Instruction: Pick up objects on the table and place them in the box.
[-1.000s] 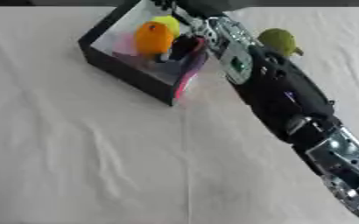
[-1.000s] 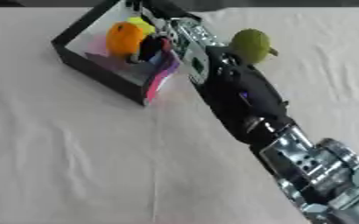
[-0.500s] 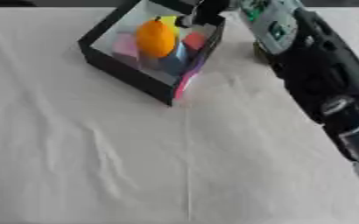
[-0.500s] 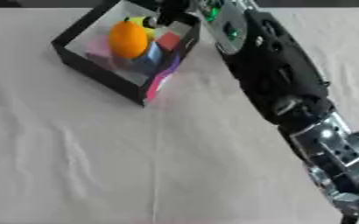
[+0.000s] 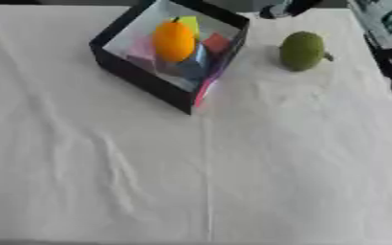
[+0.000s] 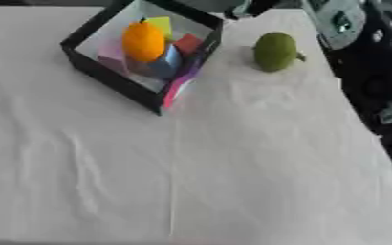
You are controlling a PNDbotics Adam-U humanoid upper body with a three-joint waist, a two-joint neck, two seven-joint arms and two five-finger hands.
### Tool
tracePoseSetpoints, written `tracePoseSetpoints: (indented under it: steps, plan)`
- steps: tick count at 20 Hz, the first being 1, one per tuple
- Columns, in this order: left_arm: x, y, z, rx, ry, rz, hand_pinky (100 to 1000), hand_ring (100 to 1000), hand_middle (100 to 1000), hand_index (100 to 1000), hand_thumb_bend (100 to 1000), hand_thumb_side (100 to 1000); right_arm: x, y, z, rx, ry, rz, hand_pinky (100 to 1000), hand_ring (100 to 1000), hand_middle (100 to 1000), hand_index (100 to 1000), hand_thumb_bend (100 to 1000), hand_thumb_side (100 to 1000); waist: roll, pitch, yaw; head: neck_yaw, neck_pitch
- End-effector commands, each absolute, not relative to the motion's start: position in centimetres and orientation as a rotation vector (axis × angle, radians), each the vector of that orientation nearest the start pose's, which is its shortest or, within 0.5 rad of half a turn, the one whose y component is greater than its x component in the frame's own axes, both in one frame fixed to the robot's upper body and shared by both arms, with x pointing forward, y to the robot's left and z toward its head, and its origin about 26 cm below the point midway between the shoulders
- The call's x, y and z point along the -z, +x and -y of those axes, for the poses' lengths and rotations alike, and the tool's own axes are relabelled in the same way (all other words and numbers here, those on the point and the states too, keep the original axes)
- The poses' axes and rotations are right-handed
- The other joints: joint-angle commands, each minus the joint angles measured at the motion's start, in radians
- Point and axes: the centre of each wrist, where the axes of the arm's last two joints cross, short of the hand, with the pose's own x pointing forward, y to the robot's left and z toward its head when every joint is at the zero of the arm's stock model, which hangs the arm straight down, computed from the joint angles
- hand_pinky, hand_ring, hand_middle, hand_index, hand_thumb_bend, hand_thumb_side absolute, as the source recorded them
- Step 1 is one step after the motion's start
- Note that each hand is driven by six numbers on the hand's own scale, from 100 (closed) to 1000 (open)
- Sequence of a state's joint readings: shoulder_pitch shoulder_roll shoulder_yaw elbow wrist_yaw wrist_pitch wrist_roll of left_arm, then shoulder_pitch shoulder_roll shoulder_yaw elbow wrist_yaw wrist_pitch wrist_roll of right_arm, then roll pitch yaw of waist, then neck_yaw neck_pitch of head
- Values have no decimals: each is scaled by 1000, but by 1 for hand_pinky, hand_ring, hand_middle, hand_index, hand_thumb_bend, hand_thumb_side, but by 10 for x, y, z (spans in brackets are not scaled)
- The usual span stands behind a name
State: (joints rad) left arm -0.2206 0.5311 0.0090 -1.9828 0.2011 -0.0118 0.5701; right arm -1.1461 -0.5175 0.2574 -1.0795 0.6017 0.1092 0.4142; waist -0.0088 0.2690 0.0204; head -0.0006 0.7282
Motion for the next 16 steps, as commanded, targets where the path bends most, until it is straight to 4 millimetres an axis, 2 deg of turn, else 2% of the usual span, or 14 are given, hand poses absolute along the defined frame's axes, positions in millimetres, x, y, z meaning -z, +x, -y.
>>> tracePoseSetpoints:
  steps: [1,7,14,15,16]
  plan:
    - [-208,289,-305,-173,467,2270,574,733,735,807,391,705,-331,467,263,-1256,-898,1554,869,851,847,926,601,270,0,-20,2,5,-2]
    - [-209,290,-304,-175,462,2277,573,733,735,807,392,705,-314,473,286,-1288,-905,1420,872,861,861,931,602,285,0,-14,8,5,-9]
    - [-211,291,-303,-175,455,2286,571,732,734,806,392,705,-302,480,287,-1295,-884,1392,872,861,865,933,589,290,4,1,17,0,-25]
    - [-212,291,-302,-174,454,2287,571,732,734,806,392,707,-302,481,287,-1303,-884,1385,871,860,863,933,546,287,4,4,18,0,-28]
    - [-212,291,-302,-174,453,2286,571,732,734,806,392,707,-303,481,287,-1312,-885,1376,871,860,863,933,546,287,3,5,19,0,-30]
